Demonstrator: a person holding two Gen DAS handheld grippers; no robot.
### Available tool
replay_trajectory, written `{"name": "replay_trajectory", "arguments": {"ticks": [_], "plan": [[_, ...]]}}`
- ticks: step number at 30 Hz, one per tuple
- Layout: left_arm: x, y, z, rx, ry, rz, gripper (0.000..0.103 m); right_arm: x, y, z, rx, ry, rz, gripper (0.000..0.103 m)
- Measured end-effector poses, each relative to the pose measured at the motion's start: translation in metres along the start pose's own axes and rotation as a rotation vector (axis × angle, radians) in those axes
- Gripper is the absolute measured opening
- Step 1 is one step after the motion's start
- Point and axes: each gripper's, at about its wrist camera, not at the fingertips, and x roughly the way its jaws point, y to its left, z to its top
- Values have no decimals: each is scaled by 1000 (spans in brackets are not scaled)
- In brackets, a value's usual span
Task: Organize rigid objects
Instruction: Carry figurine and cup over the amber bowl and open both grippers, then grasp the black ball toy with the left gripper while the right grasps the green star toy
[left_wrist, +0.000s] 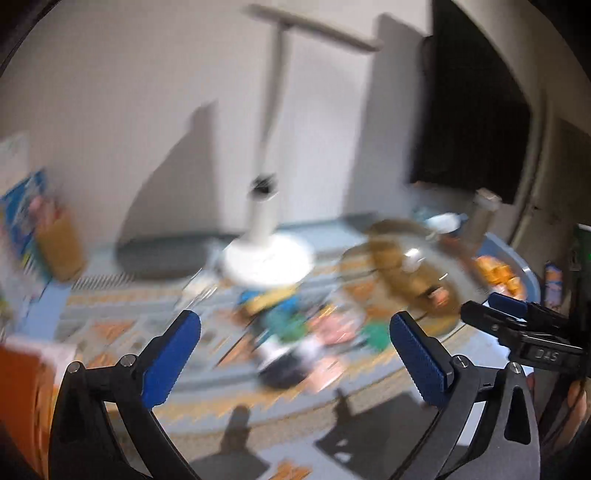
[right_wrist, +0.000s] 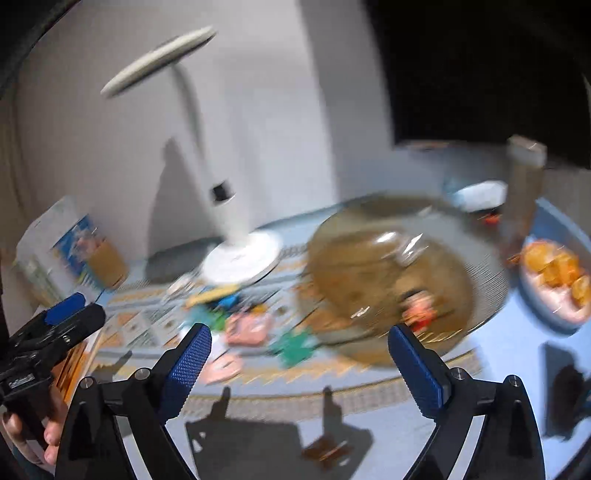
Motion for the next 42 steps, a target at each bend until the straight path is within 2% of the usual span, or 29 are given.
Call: {"name": "replay_trajectory", "arguments": {"ticks": [4, 8, 12, 14, 16, 19, 21, 23, 26, 30, 34, 37, 40, 42], "plan": [[19, 29, -41, -46, 87, 57, 102, 38, 19, -40, -22, 59, 18, 96], [46, 37, -64, -61, 172, 21, 102, 59, 21, -63, -23, 104, 14, 96], [68, 31, -63, -33, 247, -32, 102, 58, 17, -63, -30, 87, -17, 96], [77, 28, -60, -4, 292, -53, 99, 64, 11, -64, 0, 117, -20, 96], [83, 30, -56, -19, 307, -83, 96, 68, 6, -62, 25, 129, -34, 96], [92, 32, -51, -48, 312, -105, 94, 76, 0, -60, 53, 180, -40, 96], [97, 27, -53, -31, 322, -115, 87, 87, -5, -56, 69, 259, -98, 93], [103, 17, -55, -1, 336, -116, 80, 92, -8, -47, 72, 286, -98, 83], [110, 8, -57, 20, 339, -103, 77, 97, -9, -32, 58, 264, -82, 81], [117, 8, -56, -13, 335, -128, 54, 108, -1, -24, -4, 258, -102, 71], [118, 8, -54, -15, 330, -134, 48, 124, 4, -18, -42, 268, -121, 67], [117, 4, -55, 12, 318, -111, 44, 136, 3, -16, -56, 279, -121, 65], [117, 5, -56, 14, 315, -109, 42, 144, 4, -19, -66, 301, -109, 58], [115, 7, -56, 2, 313, -120, 40, 145, 8, -20, -96, 291, -130, 53]]}}
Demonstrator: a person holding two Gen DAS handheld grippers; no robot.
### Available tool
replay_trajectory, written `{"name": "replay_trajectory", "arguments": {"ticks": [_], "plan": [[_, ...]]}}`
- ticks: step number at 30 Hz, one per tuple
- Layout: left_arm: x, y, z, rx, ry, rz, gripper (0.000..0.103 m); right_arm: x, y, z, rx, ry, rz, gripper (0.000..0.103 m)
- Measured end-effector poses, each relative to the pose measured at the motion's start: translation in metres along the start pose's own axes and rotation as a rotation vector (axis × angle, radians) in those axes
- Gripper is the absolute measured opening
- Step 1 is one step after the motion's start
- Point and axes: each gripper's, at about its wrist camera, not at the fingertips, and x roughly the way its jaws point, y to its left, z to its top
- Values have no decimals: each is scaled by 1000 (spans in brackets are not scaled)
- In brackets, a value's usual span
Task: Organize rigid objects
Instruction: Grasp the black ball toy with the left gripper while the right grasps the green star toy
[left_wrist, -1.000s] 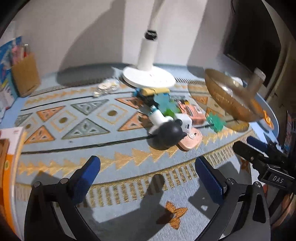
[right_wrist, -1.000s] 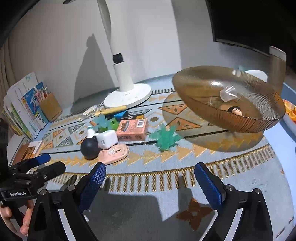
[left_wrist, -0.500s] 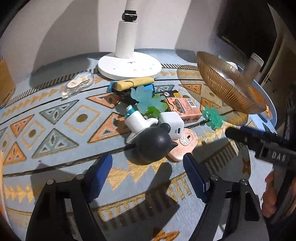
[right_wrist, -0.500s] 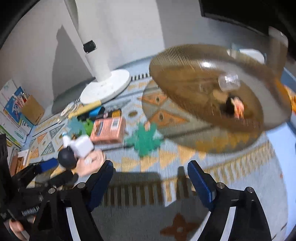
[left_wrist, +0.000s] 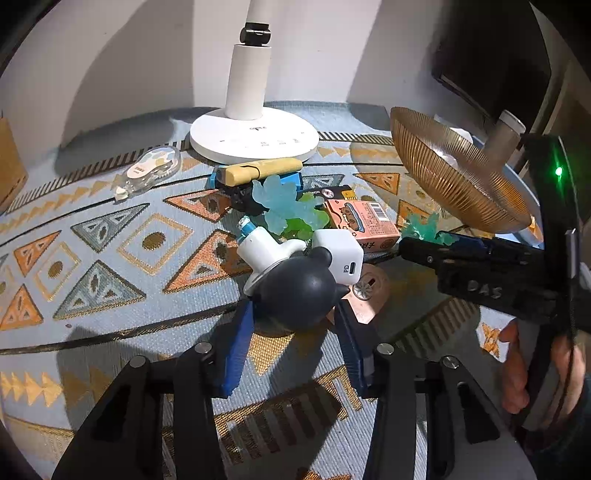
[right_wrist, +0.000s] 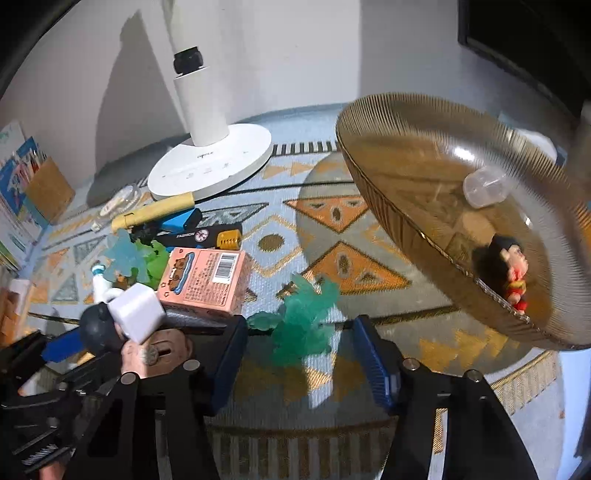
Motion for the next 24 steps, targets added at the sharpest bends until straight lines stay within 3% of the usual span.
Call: {"name": "replay_trajectory", "arguments": {"ticks": [1, 4, 6, 9, 11, 13, 15, 17, 19, 22, 23, 24], "plan": [[-1, 1, 0, -3, -3, -3, 39, -1, 3, -1, -24, -1, -3, 45], [-6, 1, -2, -5, -11, 1, 36, -6, 6, -4, -32, -13, 6, 45], [-12, 1, -5, -7, -16, -16, 23, -15, 5, -7, -23, -22, 24, 39], [-24, 1, -13, -6, -20, -31, 22, -37, 3, -16, -3, -43, 102, 39], [-28, 1, -21, 1, -7, -25, 23, -52, 3, -25, -21, -62, 98, 39], [-29, 3, -24, -12, 0, -27, 39, -58, 3, -35, -30, -55, 96, 39], [-31, 3, -19, -30, -13, -8, 74, -57, 1, -42, -20, -35, 115, 39], [-36, -1, -11, -19, -77, 25, 87, -56, -1, -50, -12, -25, 115, 39], [-32, -9, 0, 20, -91, 61, 88, -53, -4, -54, -6, -18, 122, 39], [-11, -20, 12, 77, -43, 127, 87, -49, -5, -55, 4, -8, 147, 40], [-4, -21, 13, 96, -23, 150, 81, -50, -6, -55, 3, -9, 149, 40], [0, -21, 13, 102, -12, 158, 66, -50, -6, -55, -2, -10, 149, 40]]}}
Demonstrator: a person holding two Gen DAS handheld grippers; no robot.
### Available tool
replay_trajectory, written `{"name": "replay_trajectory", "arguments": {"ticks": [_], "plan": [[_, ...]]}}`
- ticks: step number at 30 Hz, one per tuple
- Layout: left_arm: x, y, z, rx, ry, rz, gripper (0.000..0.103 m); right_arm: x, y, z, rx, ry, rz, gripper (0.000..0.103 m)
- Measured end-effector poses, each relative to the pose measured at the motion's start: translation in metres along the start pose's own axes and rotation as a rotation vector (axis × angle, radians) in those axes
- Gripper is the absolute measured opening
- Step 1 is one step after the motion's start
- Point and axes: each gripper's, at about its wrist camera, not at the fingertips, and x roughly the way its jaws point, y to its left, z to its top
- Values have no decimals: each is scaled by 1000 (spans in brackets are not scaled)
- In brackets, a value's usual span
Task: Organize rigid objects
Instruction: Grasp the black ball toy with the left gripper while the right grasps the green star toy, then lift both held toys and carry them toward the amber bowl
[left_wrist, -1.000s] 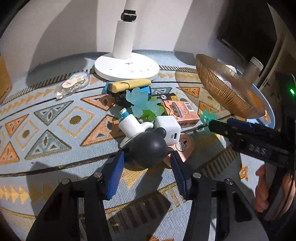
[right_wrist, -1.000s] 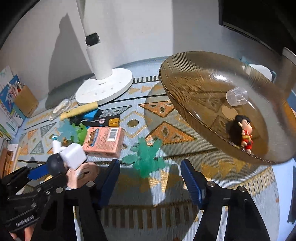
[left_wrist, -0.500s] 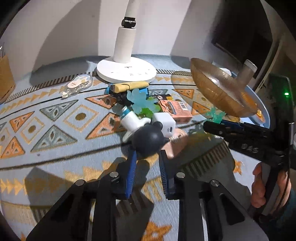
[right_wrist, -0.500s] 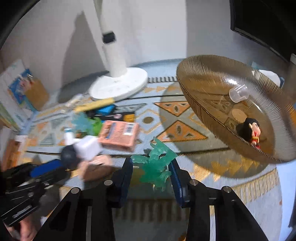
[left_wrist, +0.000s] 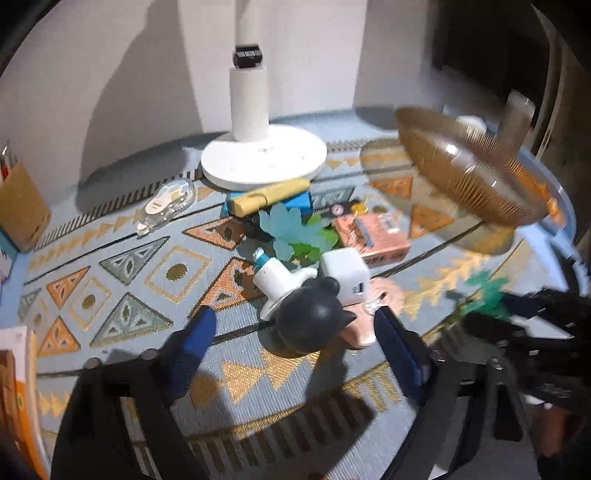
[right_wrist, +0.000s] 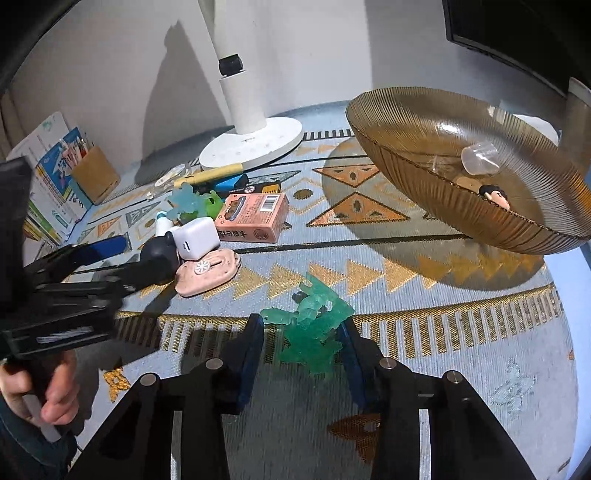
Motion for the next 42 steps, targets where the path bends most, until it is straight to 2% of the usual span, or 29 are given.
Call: {"name": "replay_trajectory", "arguments": {"ticks": [1, 2, 3, 4, 5, 13, 16, 22, 26, 32, 36, 37, 38, 39, 40, 42], "plan": [[3, 0, -1, -1, 12, -13, 59, -1, 0, 0, -7, 3, 8, 44], [4, 2, -2, -14, 21, -59, 46, -1, 0, 0, -10, 3, 14, 57], [2, 4, -3, -27, 15, -93, 43, -2, 0, -1, -11, -2, 21, 64], [0, 4, -4, -25, 6, -87, 43, -3, 0, -1, -10, -14, 22, 71], [-3, 5, -6, -24, 1, -95, 43, -4, 0, -1, -11, -20, 25, 72], [-62, 19, -35, -29, -105, -162, 41, -8, -9, -10, 27, 0, 46, 72], [-72, 24, -44, -42, -106, -191, 40, -10, -13, -14, 55, 2, 62, 73], [-81, 27, -59, -49, -126, -212, 40, -7, -9, -16, 42, 16, 35, 73], [-87, 23, -73, -16, -112, -215, 41, -3, -6, -12, 32, 21, 15, 73], [-83, 21, -109, -15, -43, -191, 66, 4, -5, -4, 31, 16, -12, 73], [-86, 16, -118, -5, -19, -162, 70, 11, 3, 1, 12, 10, -62, 72], [-86, 15, -118, -6, -13, -155, 72, 12, 4, 2, 6, 9, -74, 69], [-85, 15, -118, -10, -10, -156, 74, 14, 6, 3, -6, 5, -93, 59], [-84, 14, -117, -16, -9, -160, 74, 15, 8, 4, -20, 2, -114, 56], [-81, 13, -115, -21, -2, -160, 74, 16, 10, 5, -36, -2, -136, 46], [-73, 9, -112, -26, 18, -159, 74, 16, 13, 5, -54, -3, -140, 45]]}}
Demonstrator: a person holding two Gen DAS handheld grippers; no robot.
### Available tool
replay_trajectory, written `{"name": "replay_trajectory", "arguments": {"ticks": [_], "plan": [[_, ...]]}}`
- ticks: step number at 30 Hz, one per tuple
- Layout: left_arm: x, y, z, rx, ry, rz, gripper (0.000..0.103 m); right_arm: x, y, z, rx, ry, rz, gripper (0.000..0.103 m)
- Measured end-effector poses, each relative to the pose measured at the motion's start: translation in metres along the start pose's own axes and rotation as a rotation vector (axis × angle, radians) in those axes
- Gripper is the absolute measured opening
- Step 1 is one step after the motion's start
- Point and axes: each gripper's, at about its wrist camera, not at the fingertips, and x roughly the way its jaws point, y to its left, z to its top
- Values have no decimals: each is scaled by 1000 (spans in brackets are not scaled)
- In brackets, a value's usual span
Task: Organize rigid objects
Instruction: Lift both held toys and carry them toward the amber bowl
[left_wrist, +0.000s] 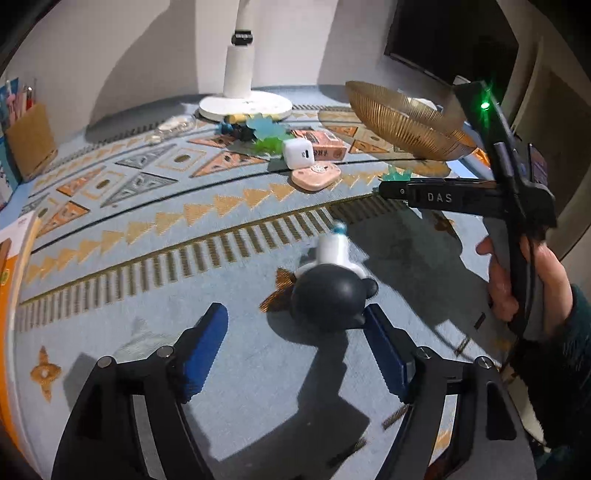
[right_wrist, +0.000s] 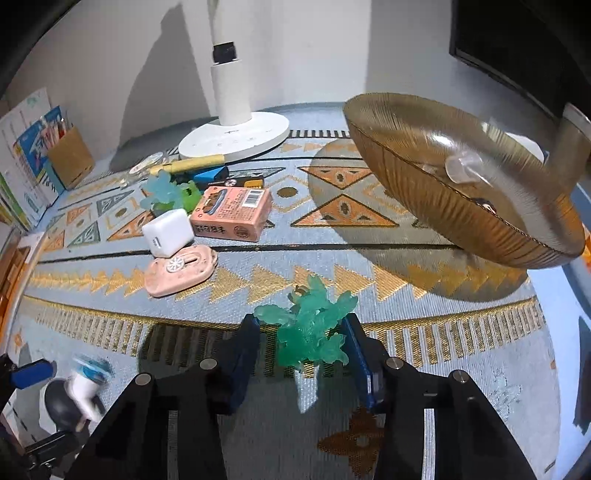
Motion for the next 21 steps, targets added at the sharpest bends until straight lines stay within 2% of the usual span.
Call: {"name": "replay_trajectory", "arguments": {"ticks": [2, 8, 10, 11, 12, 14, 18, 21], "plan": [[5, -8, 4, 27, 8, 20, 74, -3, 2, -2, -5, -5, 25, 32], [15, -22, 13, 39, 36, -23, 74, -16, 1, -15, -9, -24, 74, 32], [19, -26, 16, 45, 36, 0, 74, -20, 0, -18, -4, -34, 82, 32], [19, -27, 17, 48, 35, 4, 70, -21, -1, -19, -2, -37, 83, 32], [19, -28, 18, 47, 30, 2, 52, -23, -4, -20, 1, -42, 91, 32], [18, -27, 20, 29, 27, -24, 53, -26, -8, -23, 11, -47, 107, 32], [13, -28, 22, 16, -7, -18, 53, -39, -19, -26, 41, -71, 151, 32], [-2, -32, 34, 14, -61, -40, 53, -58, -25, -23, 62, -104, 179, 32]]}}
